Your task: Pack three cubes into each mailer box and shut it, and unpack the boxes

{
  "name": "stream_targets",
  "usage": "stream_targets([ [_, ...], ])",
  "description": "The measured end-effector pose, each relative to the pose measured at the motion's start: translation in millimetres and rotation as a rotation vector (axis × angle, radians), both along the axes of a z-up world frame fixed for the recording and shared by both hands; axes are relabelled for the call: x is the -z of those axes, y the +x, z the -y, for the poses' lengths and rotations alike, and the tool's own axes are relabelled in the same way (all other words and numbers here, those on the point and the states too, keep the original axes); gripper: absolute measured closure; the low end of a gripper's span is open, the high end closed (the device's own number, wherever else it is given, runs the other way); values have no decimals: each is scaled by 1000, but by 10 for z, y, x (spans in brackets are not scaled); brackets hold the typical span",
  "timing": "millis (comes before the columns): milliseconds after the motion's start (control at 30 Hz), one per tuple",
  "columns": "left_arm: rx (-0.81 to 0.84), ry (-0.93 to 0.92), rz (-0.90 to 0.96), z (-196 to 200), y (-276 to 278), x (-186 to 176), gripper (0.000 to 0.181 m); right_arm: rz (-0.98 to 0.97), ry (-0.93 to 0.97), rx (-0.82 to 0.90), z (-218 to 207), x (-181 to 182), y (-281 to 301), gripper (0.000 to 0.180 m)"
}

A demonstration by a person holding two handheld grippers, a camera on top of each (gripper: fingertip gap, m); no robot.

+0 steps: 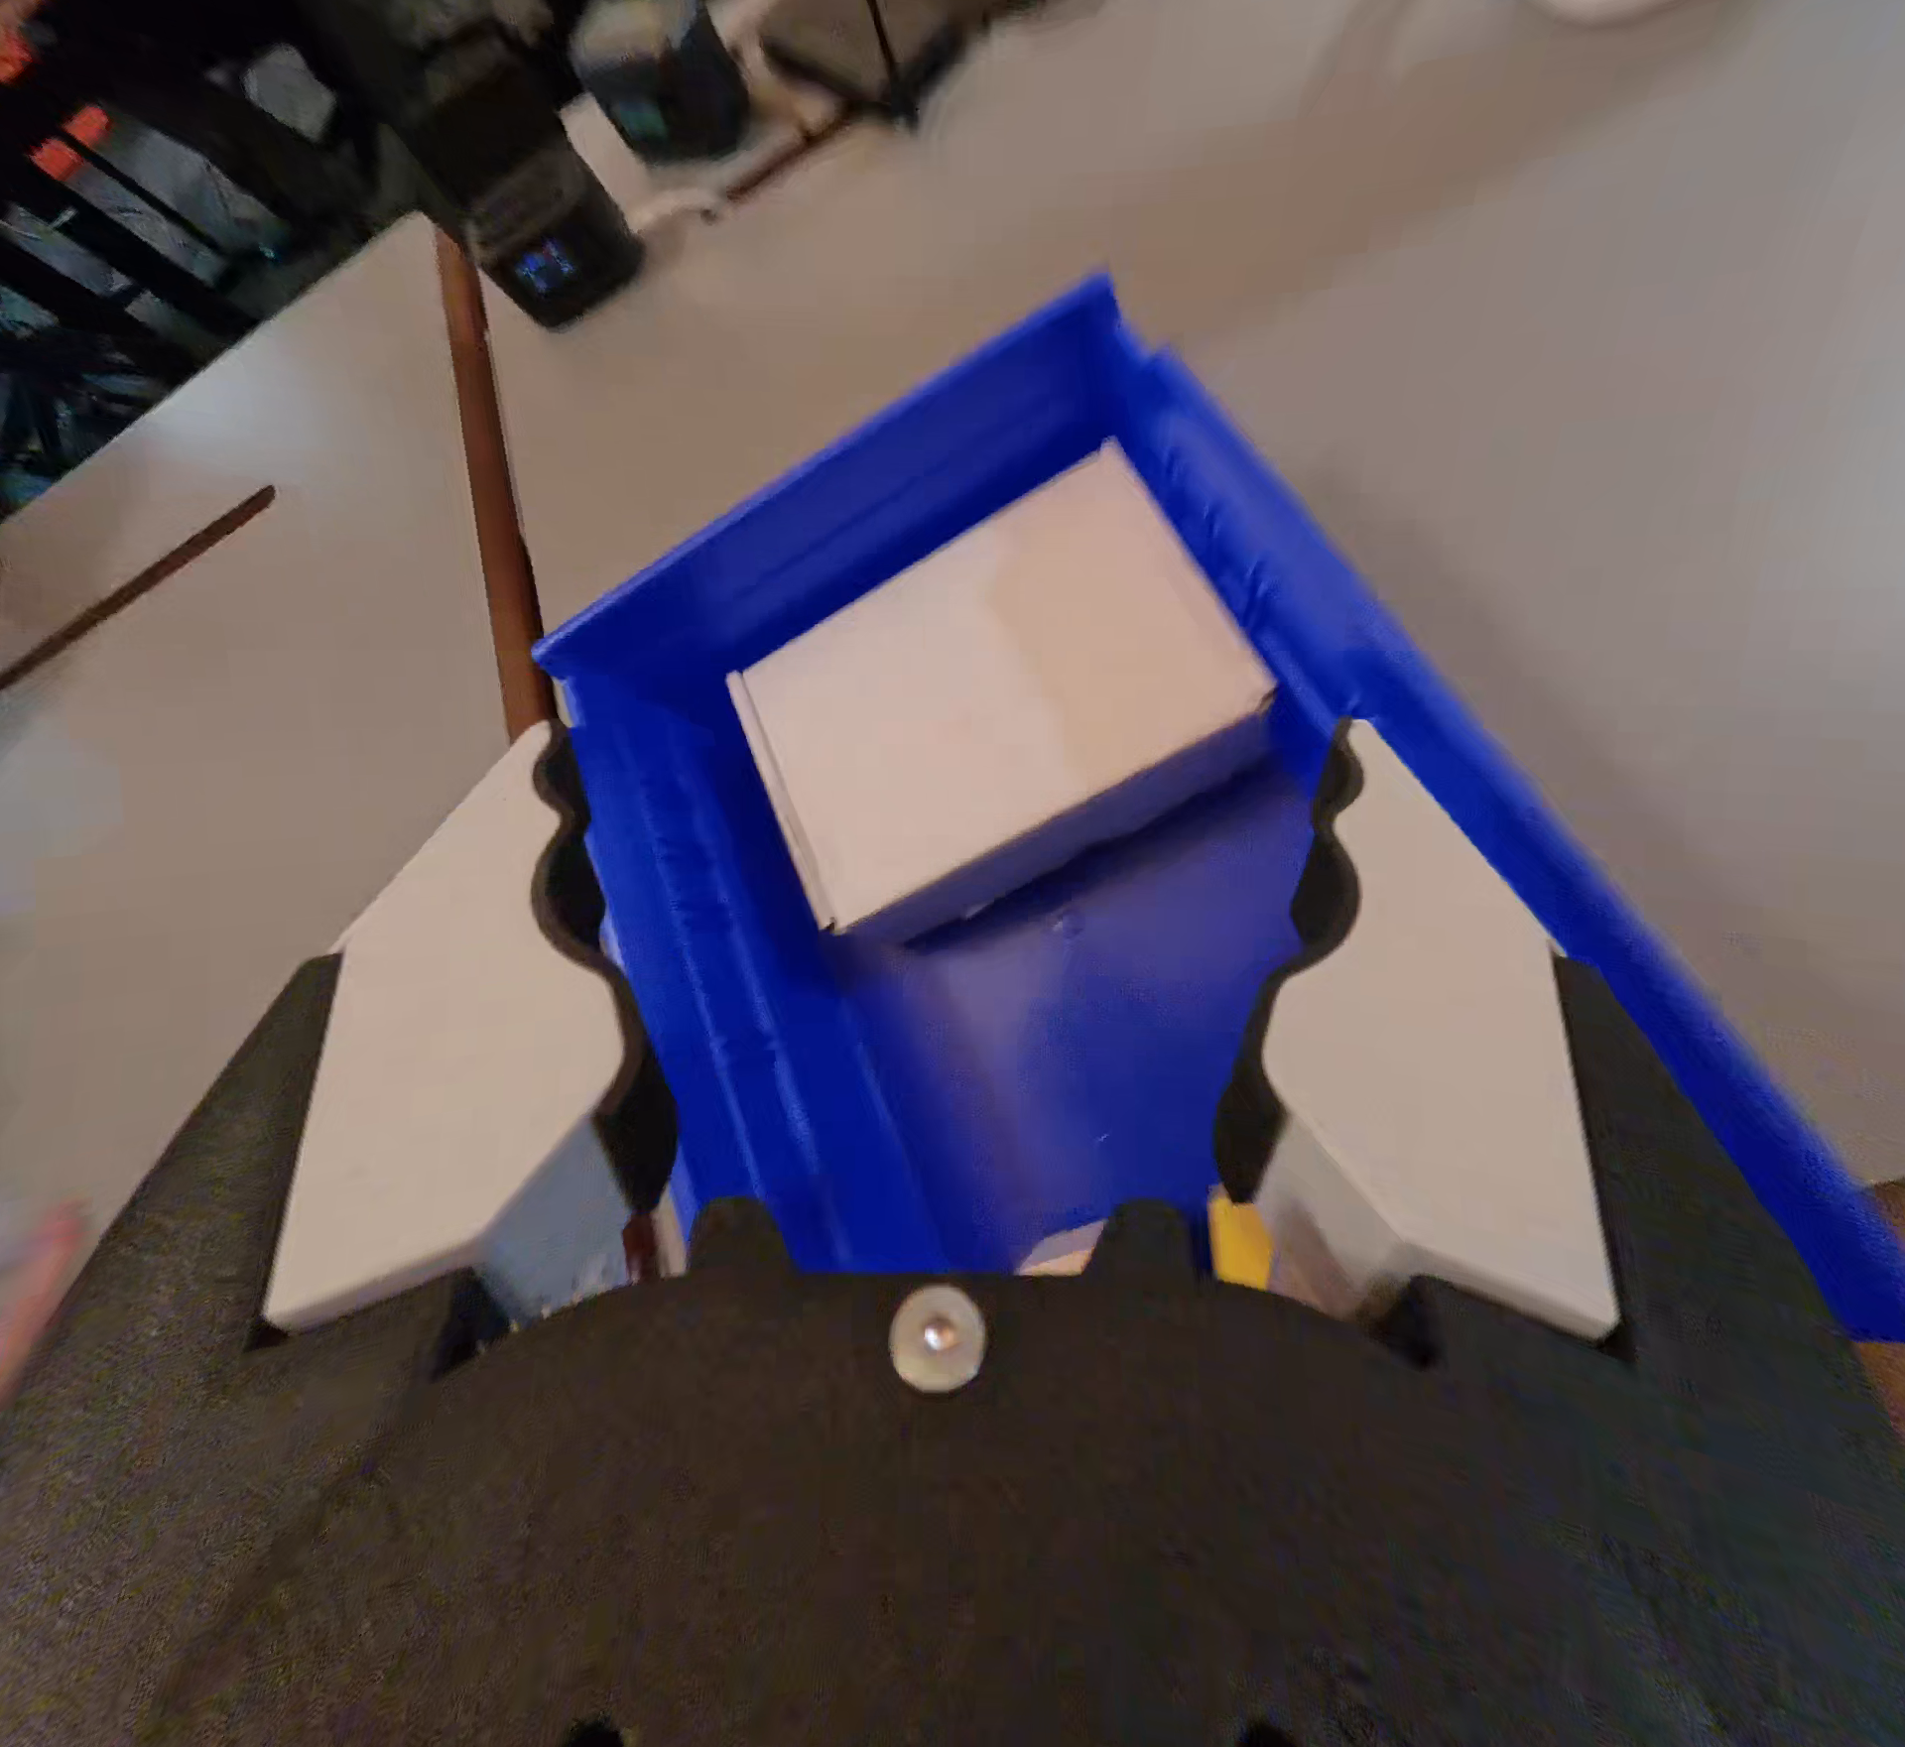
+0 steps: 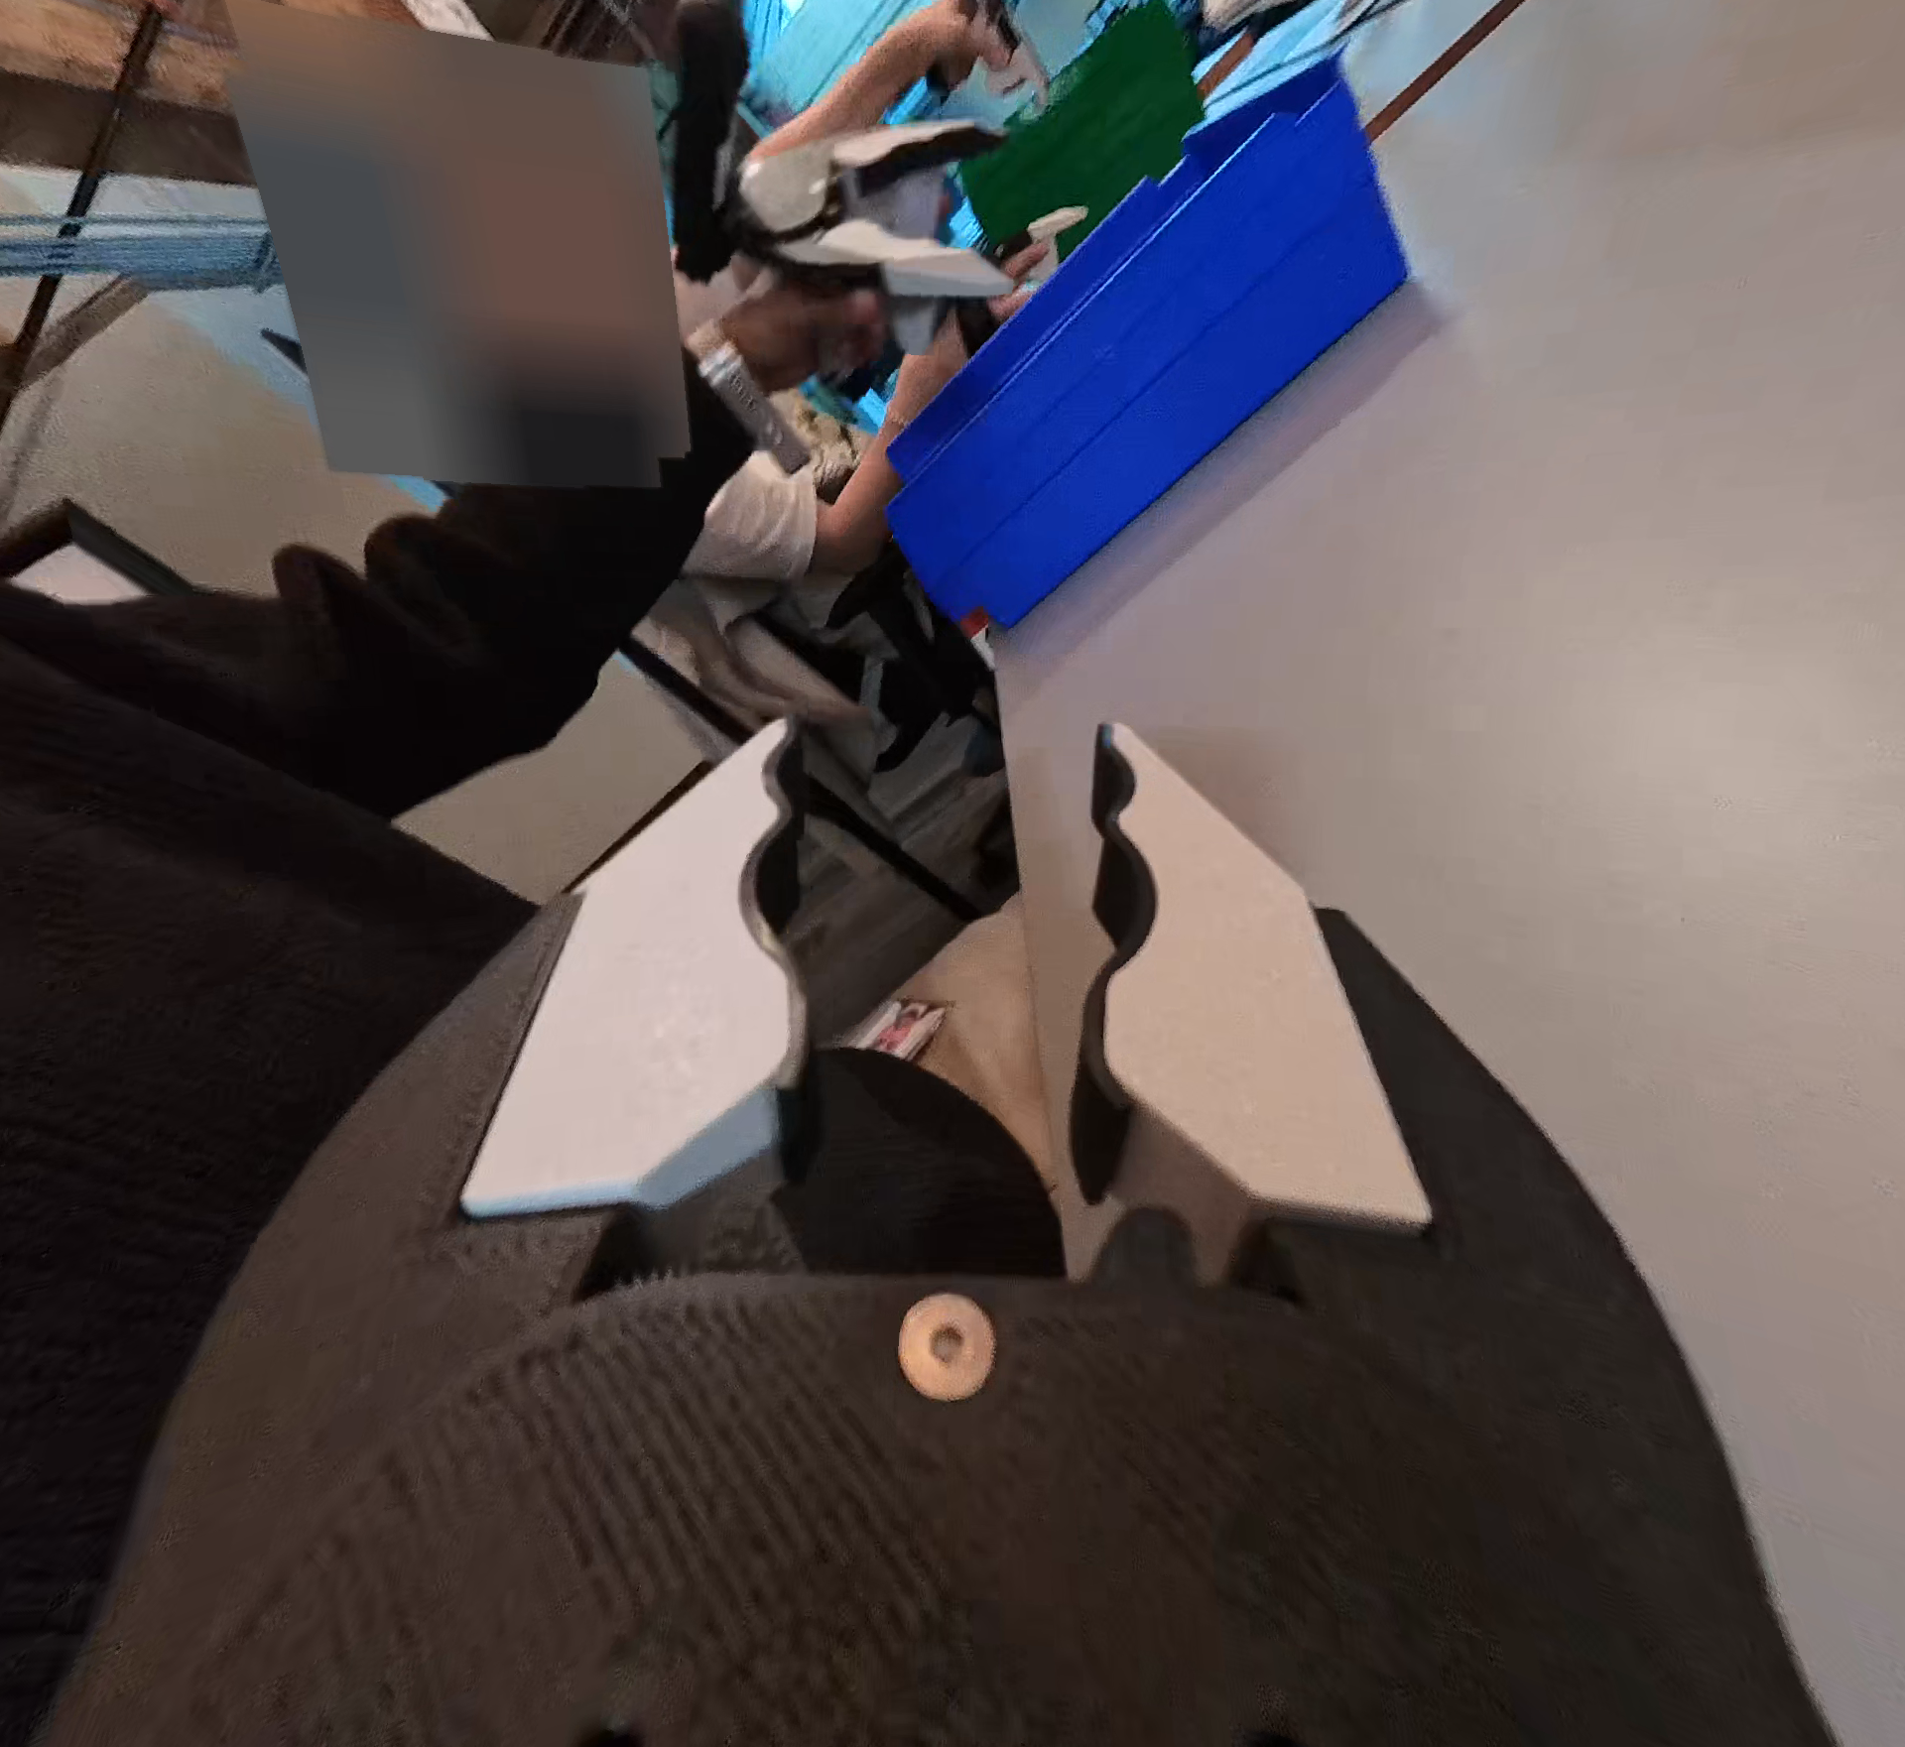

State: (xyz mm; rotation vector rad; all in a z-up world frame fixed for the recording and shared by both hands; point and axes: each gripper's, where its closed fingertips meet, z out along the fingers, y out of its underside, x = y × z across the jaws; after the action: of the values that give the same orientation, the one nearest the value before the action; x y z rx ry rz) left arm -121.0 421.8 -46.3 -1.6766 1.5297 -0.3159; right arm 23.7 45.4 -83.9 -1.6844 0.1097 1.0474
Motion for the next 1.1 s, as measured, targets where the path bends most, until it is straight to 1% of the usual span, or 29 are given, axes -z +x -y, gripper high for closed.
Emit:
stream_targets([
  [67,42,21,-151,-42,66,221,42,6,-13,-41,-40,29,-90,125],
  [233,145,67,-407,-145,279,679,40,27,-27,-66,-130,62,-151,129],
  [400,212,62,-574,-157,468,971,39,-2,-34,-62,-116,63,-133,132],
  [533,276,91,-654,-92,584,1185,40,58,-50,-39,-57,130,-104,136],
  [600,277,80,-654,-100,595,1222,39,99,-52,-25,-16,156,-98,137],
  [667,266,35,-693,-84,486,1286,46,127,-61,-17,30,190,-98,137],
  [700,266,51,-727,-102,415,1307,43,136,-66,-12,53,206,-95,137],
  [767,295,91,-793,-109,295,1285,50,148,-74,4,92,231,-75,137],
  [867,294,-20,-811,-8,226,1187,59,155,-88,32,147,264,-24,137],
  [900,292,-41,-782,1,260,1136,59,156,-90,42,162,270,-3,137],
  [967,291,-17,-738,-66,335,1037,58,158,-96,64,186,286,41,137],
  [1100,314,27,-787,-162,333,1109,45,141,-100,92,222,288,106,138],
])
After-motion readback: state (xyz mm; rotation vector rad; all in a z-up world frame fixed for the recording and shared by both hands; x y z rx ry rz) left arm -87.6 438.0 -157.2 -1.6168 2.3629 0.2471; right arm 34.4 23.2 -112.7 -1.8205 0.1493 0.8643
